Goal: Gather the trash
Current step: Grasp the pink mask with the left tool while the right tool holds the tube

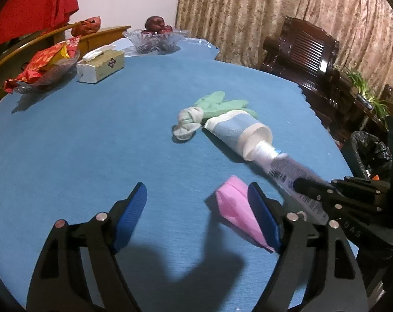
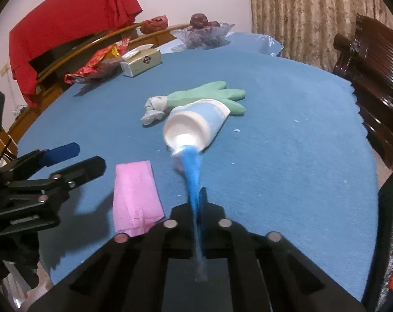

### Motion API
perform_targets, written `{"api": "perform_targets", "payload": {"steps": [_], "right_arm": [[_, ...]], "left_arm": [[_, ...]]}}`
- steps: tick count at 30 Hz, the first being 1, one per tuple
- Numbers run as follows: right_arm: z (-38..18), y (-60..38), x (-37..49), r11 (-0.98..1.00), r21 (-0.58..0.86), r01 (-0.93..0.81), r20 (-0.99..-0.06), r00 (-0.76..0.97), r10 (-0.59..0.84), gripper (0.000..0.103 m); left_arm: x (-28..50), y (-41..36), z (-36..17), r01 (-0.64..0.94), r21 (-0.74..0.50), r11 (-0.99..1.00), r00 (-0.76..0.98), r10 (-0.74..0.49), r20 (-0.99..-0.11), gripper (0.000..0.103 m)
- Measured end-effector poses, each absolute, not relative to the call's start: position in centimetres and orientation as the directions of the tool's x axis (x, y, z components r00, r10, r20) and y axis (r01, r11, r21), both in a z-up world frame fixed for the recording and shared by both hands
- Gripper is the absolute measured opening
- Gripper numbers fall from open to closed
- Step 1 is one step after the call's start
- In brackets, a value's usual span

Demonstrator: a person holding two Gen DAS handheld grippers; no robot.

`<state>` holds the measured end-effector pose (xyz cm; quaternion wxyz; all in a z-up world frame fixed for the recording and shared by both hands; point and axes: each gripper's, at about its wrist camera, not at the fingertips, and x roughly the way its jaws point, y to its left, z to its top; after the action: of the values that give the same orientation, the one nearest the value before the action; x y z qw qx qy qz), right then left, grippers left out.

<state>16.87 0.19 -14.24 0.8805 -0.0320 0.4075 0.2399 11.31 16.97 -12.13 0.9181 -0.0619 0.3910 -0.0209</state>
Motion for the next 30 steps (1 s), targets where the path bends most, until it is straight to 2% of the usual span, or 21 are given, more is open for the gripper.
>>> {"api": "perform_targets", "payload": {"steps": [8,12,14,16,17,19,22,30], "right_arm": [[-13.5,-3.5,15.8,0.902,0.199,-0.383,-0.719,0.569,0.400,0.002],[-13.2,-5.2,15.2,0.914,0.205,-0.351,-0.719,0.580,0.384,0.002],[-13.1,-5.7,15.1,0.917,0.207,-0.340,-0.717,0.585,0.379,0.002],[-13.0,-6.2,15.1,0.922,0.208,-0.328,-0.713,0.594,0.372,0.002],[-12.9,-6.4,15.1,0.923,0.209,-0.323,-0.711,0.598,0.370,0.002],[-12.6,-6.8,15.2,0.926,0.210,-0.313,-0.706,0.607,0.365,0.002],[-12.3,-7.0,15.1,0.930,0.206,-0.303,-0.701,0.617,0.356,0.002],[-10.3,-8.0,14.5,0.937,0.197,-0.289,-0.668,0.660,0.344,0.002]], "left_arm": [[12.1,14.2,-13.8,0.041,-0.159,0.986,0.647,-0.148,-0.748,0.065],[12.6,13.0,-15.0,0.056,-0.185,0.981,0.604,-0.181,-0.777,0.046],[12.7,12.6,-15.3,0.049,-0.181,0.982,0.603,-0.174,-0.778,0.042],[12.8,12.2,-15.2,0.052,-0.184,0.981,0.603,-0.178,-0.778,0.025],[12.8,12.1,-15.1,0.052,-0.183,0.982,0.608,-0.177,-0.774,0.022],[12.7,11.7,-14.7,0.060,-0.168,0.984,0.619,-0.169,-0.767,0.010],[12.7,11.4,-14.0,0.065,-0.156,0.986,0.636,-0.162,-0.755,0.007],[12.1,10.3,-10.6,0.102,-0.139,0.985,0.692,-0.171,-0.702,0.006]]}}
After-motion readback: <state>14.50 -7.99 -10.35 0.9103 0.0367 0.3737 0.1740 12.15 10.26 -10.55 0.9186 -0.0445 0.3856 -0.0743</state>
